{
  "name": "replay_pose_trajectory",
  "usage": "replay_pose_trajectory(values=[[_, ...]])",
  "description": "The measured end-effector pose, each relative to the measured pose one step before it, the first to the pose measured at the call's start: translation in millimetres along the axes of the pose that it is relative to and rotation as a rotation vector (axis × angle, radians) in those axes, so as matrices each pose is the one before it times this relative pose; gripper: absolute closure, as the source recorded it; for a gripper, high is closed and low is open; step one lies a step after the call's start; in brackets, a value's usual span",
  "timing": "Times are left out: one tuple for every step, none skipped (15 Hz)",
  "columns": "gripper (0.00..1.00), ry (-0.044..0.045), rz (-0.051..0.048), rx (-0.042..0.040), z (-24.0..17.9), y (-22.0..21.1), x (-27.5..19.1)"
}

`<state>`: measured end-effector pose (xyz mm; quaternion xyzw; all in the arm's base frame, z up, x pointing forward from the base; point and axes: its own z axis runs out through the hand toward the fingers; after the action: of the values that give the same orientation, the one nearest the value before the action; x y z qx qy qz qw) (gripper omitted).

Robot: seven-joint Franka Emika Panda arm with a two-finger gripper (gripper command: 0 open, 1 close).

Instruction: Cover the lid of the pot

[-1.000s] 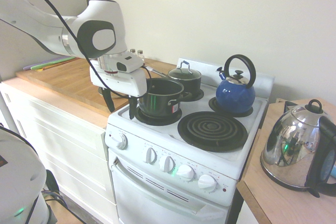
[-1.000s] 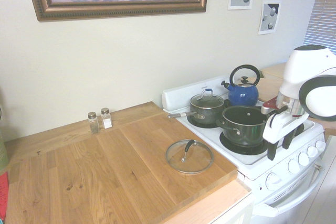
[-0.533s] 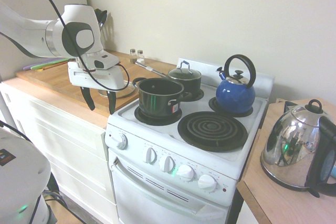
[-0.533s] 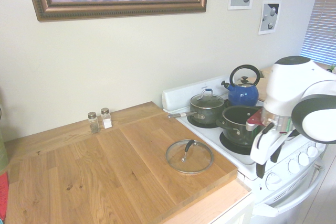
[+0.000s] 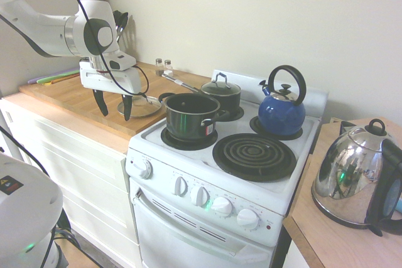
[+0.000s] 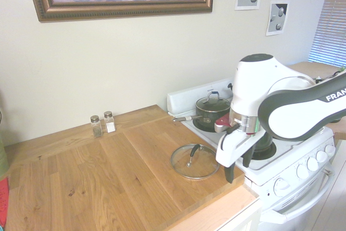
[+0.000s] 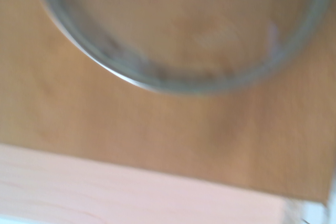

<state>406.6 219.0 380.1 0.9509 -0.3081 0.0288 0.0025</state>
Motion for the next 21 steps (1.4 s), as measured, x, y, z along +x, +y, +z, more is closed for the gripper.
replay_pose_trajectory(values=[[0.0, 0.00436, 0.011, 0.01138, -6.05, -9.18, -2.36], [0.0, 0.00819, 0.01949, 0.01142, -6.02, -8.73, -1.6], [0.0, 0.01175, 0.02324, 0.00971, -5.38, -8.87, -2.05], [0.0, 0.01396, 0.03607, 0.00985, -5.29, -8.85, -2.02], [0.0, 0.01814, 0.04653, 0.00954, -5.07, -8.85, -0.98], [0.0, 0.02133, 0.05172, 0.01729, -3.95, -9.68, 1.17], [0.0, 0.02118, 0.04797, 0.0165, -0.99, -10.22, 2.51], [0.0, 0.01787, 0.05676, 0.01309, 1.01, -10.15, 3.92], [0.0, 0.01936, 0.06207, 0.01021, 0.71, -9.41, 3.4], [0.0, 0.01974, 0.06152, 0.01029, 1.36, -6.39, 1.95], [0.0, 0.02232, 0.06026, 0.01118, 2.46, -3.16, 0.87], [0.0, 0.02101, 0.05928, 0.00633, 2.23, -0.39, -0.77], [0.0, 0.01822, 0.04892, 0.00479, 2.13, 0.46, -3.96], [0.0, 0.01466, 0.03994, 0.00762, 1.76, 1.04, -6.62], [0.0, 0.00464, 0.03552, 0.00921, 2.16, 0.57, -5.94], [0.0, 0.00102, 0.03364, 0.01003, 3.22, -0.17, -3.75], [0.0, -0.00046, 0.02782, 0.00449, 4.54, -1.1, 0.67], [0.0, 0.00122, 0.02173, 0.00111, 4.82, -2.34, 5.14], [0.0, 0.00029, 0.01807, 0.00008, 4.08, -3.3, 7.53], [0.0, -0.00071, 0.0166, 0.00458, 2.51, -4.21, 8.36], [0.0, 0.00104, 0.01456, 0.00257, 2.08, -3.48, 7.37]])
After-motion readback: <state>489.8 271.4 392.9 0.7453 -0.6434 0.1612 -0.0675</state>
